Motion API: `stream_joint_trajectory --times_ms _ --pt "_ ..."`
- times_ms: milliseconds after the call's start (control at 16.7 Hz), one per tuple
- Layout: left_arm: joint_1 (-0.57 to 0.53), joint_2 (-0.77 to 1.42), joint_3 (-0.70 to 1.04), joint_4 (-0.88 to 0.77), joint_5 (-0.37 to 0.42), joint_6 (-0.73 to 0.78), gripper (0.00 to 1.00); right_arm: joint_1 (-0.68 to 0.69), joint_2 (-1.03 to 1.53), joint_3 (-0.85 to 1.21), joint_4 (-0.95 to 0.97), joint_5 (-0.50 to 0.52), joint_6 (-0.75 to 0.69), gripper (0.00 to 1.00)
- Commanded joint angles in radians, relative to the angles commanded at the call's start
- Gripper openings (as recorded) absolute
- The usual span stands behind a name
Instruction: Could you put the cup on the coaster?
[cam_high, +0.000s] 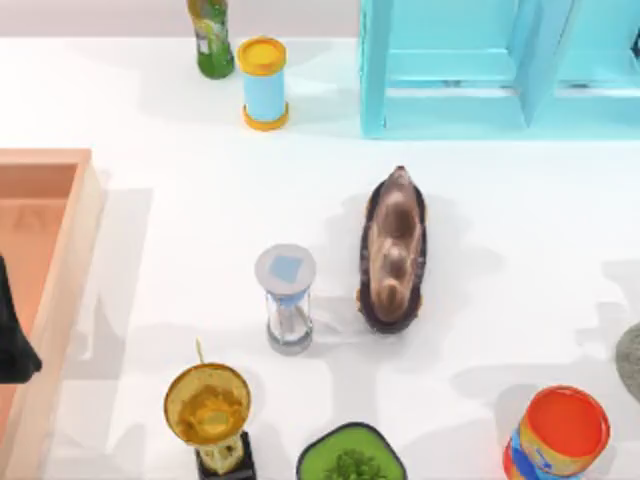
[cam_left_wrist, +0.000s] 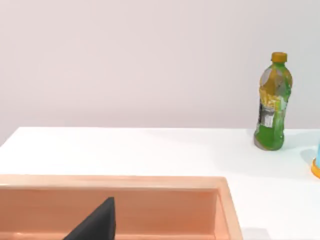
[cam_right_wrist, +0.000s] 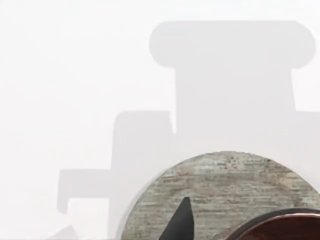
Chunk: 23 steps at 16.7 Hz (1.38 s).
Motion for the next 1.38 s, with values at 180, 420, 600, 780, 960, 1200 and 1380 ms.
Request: stream_joint_trajectory --times_ms 180,420,600,780,960,1200,1380 --pt "0.0 0.0 0.0 0.0 0.0 0.0 1.0 0.001 0.046 -0.018 0.072 0.001 0.002 0.0" --pt "0.0 0.0 0.0 0.0 0.0 0.0 1.0 0.002 0.092 -0.045 0.147 0.003 0.004 0.0" --pt "0.0 0.0 0.0 0.0 0.0 0.0 1.0 0.002 0.092 -0.045 0.147 0.003 0.004 0.0" --pt "0.0 0.0 0.0 0.0 0.0 0.0 1.0 0.002 0.092 -0.045 0.147 0.003 0.004 0.15" --pt "0.0 0.0 0.0 0.0 0.0 0.0 1.0 0.002 0.092 -0.045 0.147 0.003 0.004 0.38" --pt "0.0 0.0 0.0 0.0 0.0 0.0 1.0 0.002 0.092 -0.045 0.147 0.003 0.004 0.68" --pt "0.0 0.0 0.0 0.0 0.0 0.0 1.0 0.002 0.092 -0.045 0.147 0.003 0.004 0.9"
